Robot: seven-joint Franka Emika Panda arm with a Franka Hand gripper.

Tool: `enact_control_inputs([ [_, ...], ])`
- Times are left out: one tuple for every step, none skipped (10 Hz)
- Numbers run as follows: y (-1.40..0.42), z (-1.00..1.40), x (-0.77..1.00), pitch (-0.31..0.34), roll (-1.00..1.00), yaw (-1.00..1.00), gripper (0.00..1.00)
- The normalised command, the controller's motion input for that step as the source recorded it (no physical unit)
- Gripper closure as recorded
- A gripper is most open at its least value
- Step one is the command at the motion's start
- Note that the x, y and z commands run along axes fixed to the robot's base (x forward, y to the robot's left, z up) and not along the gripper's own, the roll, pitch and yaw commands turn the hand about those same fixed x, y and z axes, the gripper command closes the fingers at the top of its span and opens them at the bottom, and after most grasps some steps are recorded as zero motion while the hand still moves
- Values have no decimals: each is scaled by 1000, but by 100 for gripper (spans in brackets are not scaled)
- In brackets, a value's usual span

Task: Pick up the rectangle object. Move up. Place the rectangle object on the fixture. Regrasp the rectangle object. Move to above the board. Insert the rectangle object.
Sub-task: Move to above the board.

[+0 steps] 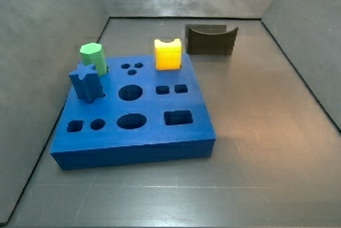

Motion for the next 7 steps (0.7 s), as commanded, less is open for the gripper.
enact_control_inputs([
  [-60,797,17,107,-52,100,100],
  [-44,639,18,103,-60,94,100],
  [-33,425,15,103,-60,84,100],
  [-30,320,11,106,-59,80,100],
  [-1000,-623,-705,-4,-1000,-85,100],
  [-1000,-646,-705,-5,-1000,-86,100],
  [-1000,-655,-753,-37,-1000,-75,100],
])
